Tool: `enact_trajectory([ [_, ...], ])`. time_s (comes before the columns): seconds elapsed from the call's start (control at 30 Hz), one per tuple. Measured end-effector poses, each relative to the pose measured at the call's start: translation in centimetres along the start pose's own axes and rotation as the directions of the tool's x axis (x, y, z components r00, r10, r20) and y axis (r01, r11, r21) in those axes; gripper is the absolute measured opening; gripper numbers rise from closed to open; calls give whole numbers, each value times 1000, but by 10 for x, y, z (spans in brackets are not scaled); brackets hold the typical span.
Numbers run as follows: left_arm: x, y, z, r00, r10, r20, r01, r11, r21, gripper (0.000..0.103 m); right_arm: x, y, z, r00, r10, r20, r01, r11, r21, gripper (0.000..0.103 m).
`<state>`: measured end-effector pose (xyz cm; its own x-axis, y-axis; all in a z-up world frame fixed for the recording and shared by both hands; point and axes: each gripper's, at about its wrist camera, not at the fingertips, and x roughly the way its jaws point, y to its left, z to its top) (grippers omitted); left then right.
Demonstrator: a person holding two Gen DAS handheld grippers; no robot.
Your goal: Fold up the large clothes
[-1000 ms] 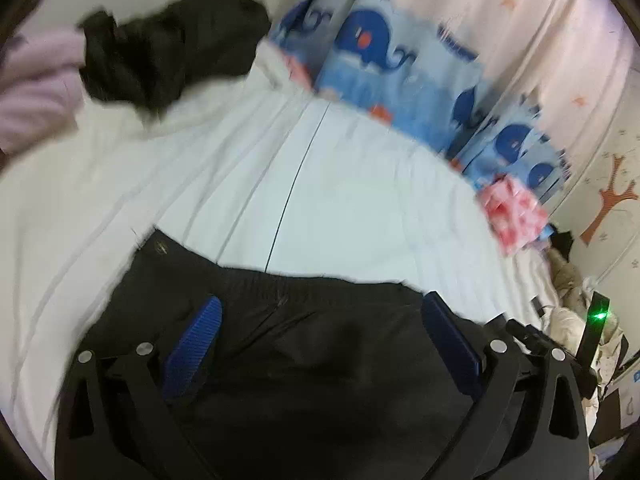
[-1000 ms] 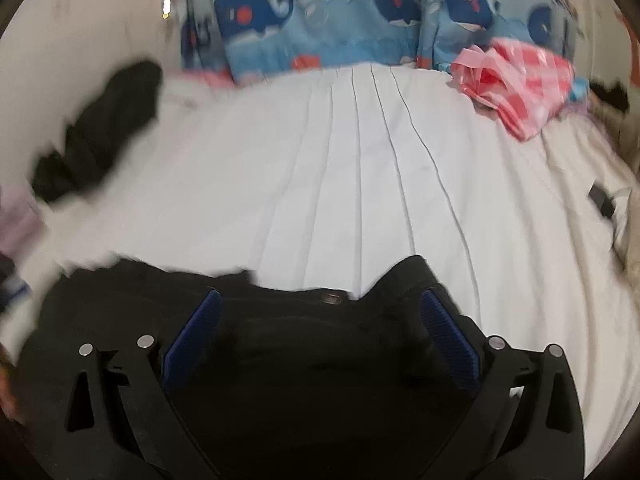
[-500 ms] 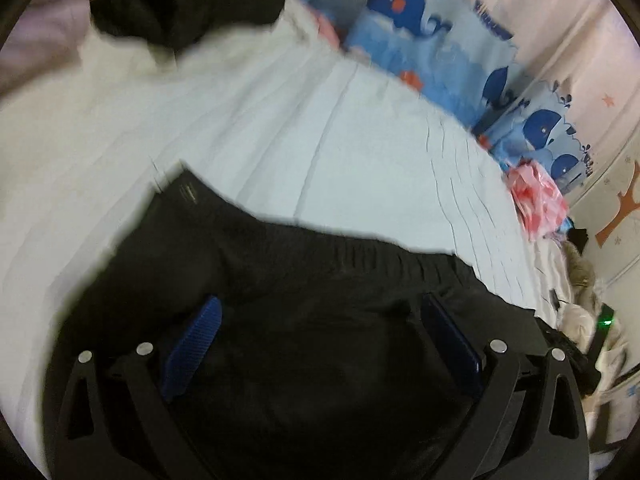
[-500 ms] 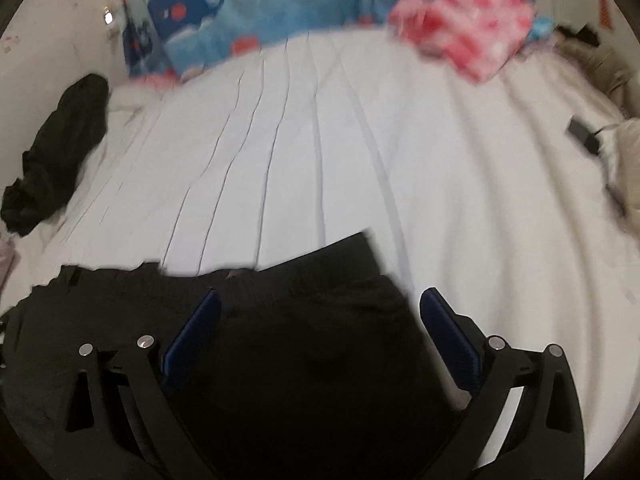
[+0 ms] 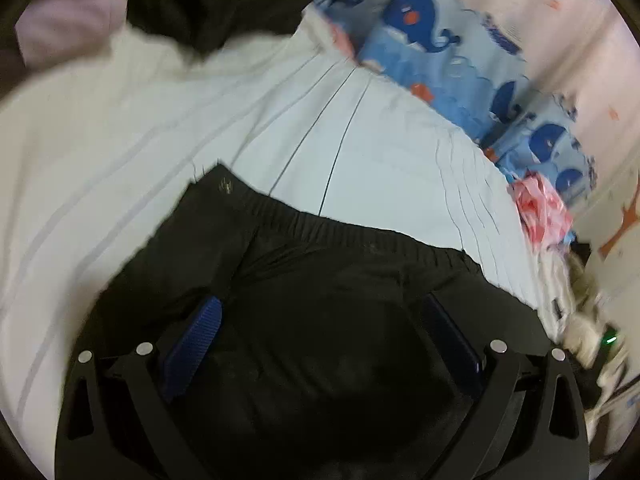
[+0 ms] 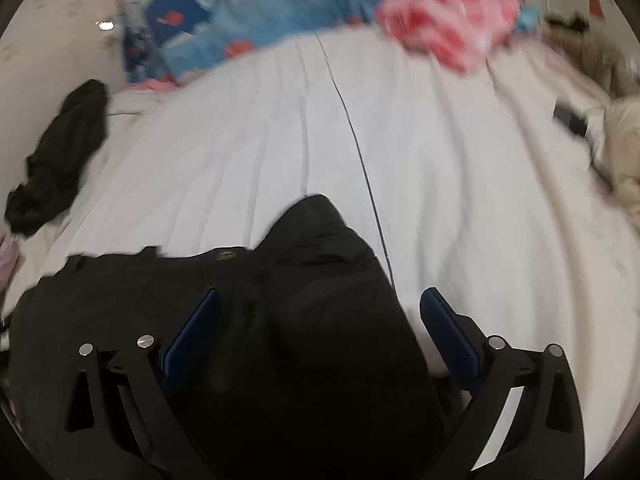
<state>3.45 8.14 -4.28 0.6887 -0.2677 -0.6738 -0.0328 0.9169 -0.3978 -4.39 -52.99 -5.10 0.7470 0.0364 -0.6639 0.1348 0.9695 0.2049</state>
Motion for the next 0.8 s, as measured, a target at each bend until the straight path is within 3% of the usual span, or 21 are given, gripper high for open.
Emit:
enact_trajectory([
  [0.03,5,0,-6,1000,20,-1,-20,1000,24,96,2,-2,-11,999,-36,11,36,999,-21,96],
  [0.07,11,2,-10,1000,10,-14,-10,1000,17,96,16,-13,-19,998,-34,-48,36,999,26,96],
  [0.13,14,2,-12,1000,5,3,-5,1000,7,96,28,-36,-25,996,46,-76,-36,990,137,96],
  [0.43,12,-3,-20,997,46,59,-49,998,48,96,22,-37,-24,997,28,-72,-19,992,121,96],
  [0.47,13,-3,-20,997,50,59,-54,997,50,96,18,-33,-20,998,6,-65,1,994,110,96],
  [0.53,13,-4,-21,997,58,60,-61,997,54,96,1,-15,-1,1000,0,26,-2,996,91,96],
  [0.6,13,-5,-21,996,62,62,-66,996,58,96,-27,16,16,988,41,146,-46,999,29,96],
  [0.67,13,-6,-21,996,63,63,-67,996,58,96,-35,56,31,980,95,173,-81,993,-85,96],
  [0.73,13,-6,-21,996,62,63,-65,996,57,96,-23,98,35,983,133,123,-102,968,-228,96],
  [0.8,12,-5,-21,997,45,65,-48,998,48,96,23,133,19,999,52,-6,-50,922,-383,96],
])
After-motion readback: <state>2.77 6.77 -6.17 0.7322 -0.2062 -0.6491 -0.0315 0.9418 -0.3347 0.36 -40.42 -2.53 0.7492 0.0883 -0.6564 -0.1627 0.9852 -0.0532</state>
